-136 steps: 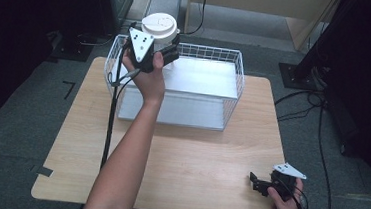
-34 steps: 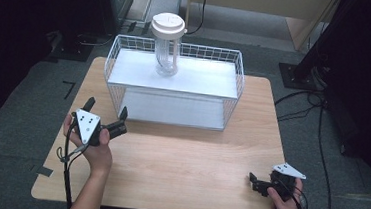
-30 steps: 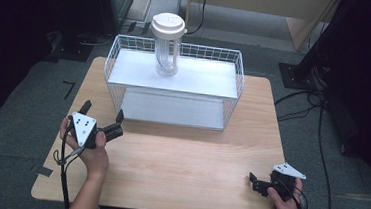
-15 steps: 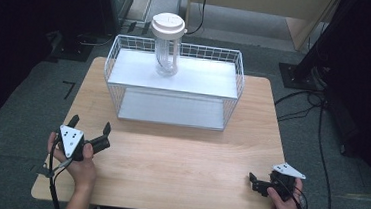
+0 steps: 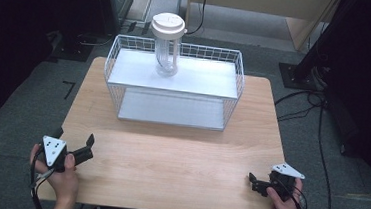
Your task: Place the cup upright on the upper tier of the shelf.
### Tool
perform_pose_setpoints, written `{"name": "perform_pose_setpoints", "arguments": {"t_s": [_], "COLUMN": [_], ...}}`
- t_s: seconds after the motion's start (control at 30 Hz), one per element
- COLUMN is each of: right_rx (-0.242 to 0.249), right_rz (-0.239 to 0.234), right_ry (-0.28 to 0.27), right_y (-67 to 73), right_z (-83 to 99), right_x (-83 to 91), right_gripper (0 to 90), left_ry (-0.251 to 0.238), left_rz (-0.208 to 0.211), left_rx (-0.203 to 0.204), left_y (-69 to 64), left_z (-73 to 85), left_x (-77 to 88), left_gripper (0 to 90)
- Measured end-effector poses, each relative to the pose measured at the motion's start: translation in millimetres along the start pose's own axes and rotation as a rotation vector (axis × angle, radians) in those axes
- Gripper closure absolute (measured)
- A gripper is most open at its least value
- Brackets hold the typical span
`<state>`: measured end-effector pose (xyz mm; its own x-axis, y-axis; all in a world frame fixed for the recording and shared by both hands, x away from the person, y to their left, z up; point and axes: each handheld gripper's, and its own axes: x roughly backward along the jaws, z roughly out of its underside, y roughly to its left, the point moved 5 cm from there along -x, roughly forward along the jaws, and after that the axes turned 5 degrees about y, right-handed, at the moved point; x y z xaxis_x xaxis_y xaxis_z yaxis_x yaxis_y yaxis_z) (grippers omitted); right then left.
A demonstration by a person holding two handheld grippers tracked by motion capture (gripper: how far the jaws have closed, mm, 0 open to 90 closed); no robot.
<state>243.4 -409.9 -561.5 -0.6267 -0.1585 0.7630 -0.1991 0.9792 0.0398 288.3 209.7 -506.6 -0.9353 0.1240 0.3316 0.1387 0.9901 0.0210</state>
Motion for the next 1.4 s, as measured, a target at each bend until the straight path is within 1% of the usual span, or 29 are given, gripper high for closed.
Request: {"name": "perform_pose_setpoints", "arguments": {"t_s": [0.07, 0.13, 0.23, 0.27, 0.33, 0.4, 0.5, 0.53, 0.6, 0.7, 0.77, 0.87, 0.93, 0.97, 1.0, 1.03, 1.07, 1.1, 1.13, 1.23, 1.3, 1.37, 1.4], "right_rx": [0.001, 0.002, 0.004, 0.004, 0.004, 0.002, -0.001, -0.001, -0.002, -0.005, -0.007, -0.008, -0.008, -0.009, -0.009, -0.009, -0.009, -0.009, -0.009, -0.009, -0.009, -0.009, -0.011], "right_rz": [0.002, 0.005, 0.008, 0.008, 0.008, 0.01, 0.013, 0.013, 0.013, 0.015, 0.018, 0.018, 0.018, 0.019, 0.02, 0.02, 0.02, 0.02, 0.02, 0.02, 0.018, 0.018, 0.019], "right_ry": [-0.001, -0.002, 0.0, 0.0, 0.0, 0.0, 0.0, 0.0, 0.0, -0.001, 0.0, 0.0, 0.0, 0.0, 0.0, 0.0, 0.0, 0.0, 0.0, 0.001, 0.001, 0.001, 0.002], "right_y": [0.1, 0.2, 0.2, 0.2, 0.2, 0.0, -0.2, -0.1, -0.2, -0.4, -0.5, -0.6, -0.7, -0.7, -0.9, -0.9, -0.9, -0.9, -0.9, -1.0, -1.2, -1.3, -1.2], "right_z": [-0.1, -0.1, -0.1, -0.1, -0.1, -0.1, -0.1, -0.1, 0.0, -0.1, -0.1, -0.1, 0.0, -0.1, 0.0, -0.1, -0.1, 0.0, 0.0, 0.0, -0.1, -0.1, 0.0], "right_x": [-0.2, -0.3, -0.4, -0.4, -0.4, -0.4, -0.5, -0.4, -0.5, -0.5, -0.5, -0.5, -0.5, -0.5, -0.5, -0.5, -0.5, -0.5, -0.5, -0.4, -0.3, -0.3, -0.3], "right_gripper": [0.0, 0.0, 0.0, 0.0, 0.0, 0.0, 0.0, 0.0, 0.0, 0.0, 0.0, 0.0, 0.0, 0.0, 0.0, 0.0, 0.0, 0.0, 0.0, 0.0, 0.0, 0.0, 0.0], "left_ry": [0.015, 0.035, 0.067, 0.081, 0.128, 0.156, 0.2, 0.219, 0.26, 0.282, 0.307, 0.328, 0.37, 0.383, 0.389, 0.41, 0.41, 0.448, 0.448, 0.493, 0.481, 0.485, 0.489], "left_rz": [0.006, -0.006, -0.006, -0.006, -0.009, -0.004, -0.028, -0.031, -0.023, -0.007, 0.009, 0.025, 0.042, 0.048, 0.053, 0.044, 0.044, 0.03, 0.03, 0.0, -0.001, 0.007, 0.014], "left_rx": [0.01, 0.017, 0.036, 0.041, 0.046, 0.056, 0.052, 0.049, 0.045, 0.015, -0.001, 0.006, 0.025, 0.026, 0.018, -0.037, -0.037, -0.102, -0.102, -0.188, -0.212, -0.205, -0.193], "left_y": [7.2, 14.8, 25.4, 28.5, 34.3, 38.6, 42.6, 43.3, 43.2, 39.7, 37.4, 36.3, 35.7, 34.7, 32.3, 26.8, 26.8, 21.3, 21.3, 13.5, 10.4, 10.5, 10.7], "left_z": [5.6, 11.4, 16.4, 17.6, 22.1, 26.6, 30.2, 32.2, 35.6, 36.7, 37.5, 38.6, 40.5, 41.2, 41.5, 42.6, 42.6, 44.4, 44.4, 47.2, 46.7, 46.7, 46.9], "left_x": [2.6, 5.1, 8.3, 9.0, 9.2, 10.6, 11.6, 11.5, 10.6, 9.8, 8.3, 7.6, 6.1, 5.6, 5.5, 4.5, 4.5, 1.5, 1.5, -2.5, -2.6, -2.9, -3.2], "left_gripper": [0.0, 0.0, 0.0, 0.0, 0.0, 0.0, 0.0, 0.0, 0.0, 0.0, 0.0, 0.0, 0.0, 0.0, 0.0, 0.0, 0.0, 0.0, 0.0, 0.0, 0.0, 0.0, 0.0]}}
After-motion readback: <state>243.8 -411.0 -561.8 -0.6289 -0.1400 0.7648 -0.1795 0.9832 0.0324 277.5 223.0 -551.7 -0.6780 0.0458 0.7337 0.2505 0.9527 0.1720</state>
